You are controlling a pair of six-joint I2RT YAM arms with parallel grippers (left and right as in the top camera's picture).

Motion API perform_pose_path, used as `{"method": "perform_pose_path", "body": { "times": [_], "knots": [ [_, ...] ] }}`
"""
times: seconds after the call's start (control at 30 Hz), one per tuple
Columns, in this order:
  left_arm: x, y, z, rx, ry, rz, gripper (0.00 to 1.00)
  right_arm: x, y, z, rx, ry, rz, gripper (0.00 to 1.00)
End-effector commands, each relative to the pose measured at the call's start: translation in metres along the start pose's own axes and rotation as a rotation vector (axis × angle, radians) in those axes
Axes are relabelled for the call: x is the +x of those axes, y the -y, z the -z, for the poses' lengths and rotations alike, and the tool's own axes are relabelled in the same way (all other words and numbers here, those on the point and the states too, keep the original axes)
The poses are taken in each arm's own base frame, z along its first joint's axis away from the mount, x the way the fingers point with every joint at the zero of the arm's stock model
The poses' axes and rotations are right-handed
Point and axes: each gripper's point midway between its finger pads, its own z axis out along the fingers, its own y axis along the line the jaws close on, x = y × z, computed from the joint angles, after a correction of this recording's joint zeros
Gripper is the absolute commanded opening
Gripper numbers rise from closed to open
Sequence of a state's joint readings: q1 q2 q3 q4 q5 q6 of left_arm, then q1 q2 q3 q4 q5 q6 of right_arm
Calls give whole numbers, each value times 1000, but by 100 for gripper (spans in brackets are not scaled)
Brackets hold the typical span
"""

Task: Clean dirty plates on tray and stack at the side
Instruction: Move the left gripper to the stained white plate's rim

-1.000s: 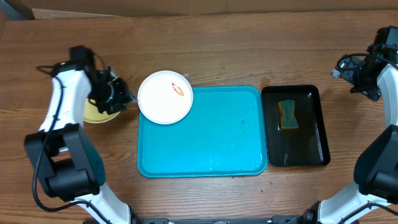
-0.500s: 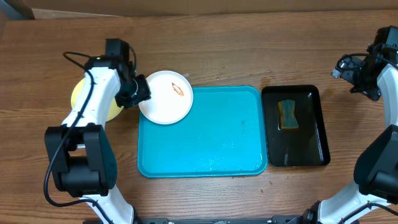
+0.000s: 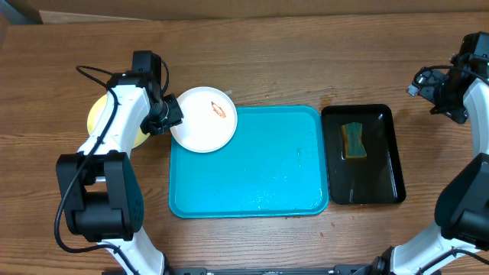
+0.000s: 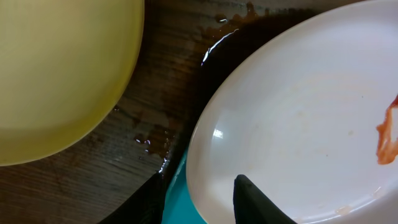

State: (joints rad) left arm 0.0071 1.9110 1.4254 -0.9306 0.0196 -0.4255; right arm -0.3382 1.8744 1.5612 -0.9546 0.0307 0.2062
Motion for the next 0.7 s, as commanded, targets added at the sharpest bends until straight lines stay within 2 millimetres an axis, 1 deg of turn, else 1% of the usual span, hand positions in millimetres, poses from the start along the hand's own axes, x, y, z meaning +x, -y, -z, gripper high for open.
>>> {"method": "perform_pose_path", "body": {
  "times": [0.0, 0.1, 0.13, 0.2, 0.23, 0.33, 0.67],
  "knots": [
    [5, -9, -10, -26, -4, 37, 37, -3, -1, 4, -3, 15, -2, 100],
    [7, -10, -16, -23, 1, 38, 34, -3, -1, 4, -3, 15, -2, 100],
    [6, -9, -16, -22, 3, 38, 30, -3, -1, 4, -3, 15, -2, 100],
    [6, -9, -16, -19, 5, 38, 19, -3, -1, 4, -3, 15, -2, 100],
    [6, -8, -16, -19, 6, 37, 18, -3, -1, 4, -3, 15, -2, 100],
    [6, -9, -16, -20, 5, 37, 22, -3, -1, 4, -3, 15, -2, 100],
    [7, -10, -23, -20, 15, 37, 22, -3, -1, 4, -3, 15, -2, 100]
  ]
}}
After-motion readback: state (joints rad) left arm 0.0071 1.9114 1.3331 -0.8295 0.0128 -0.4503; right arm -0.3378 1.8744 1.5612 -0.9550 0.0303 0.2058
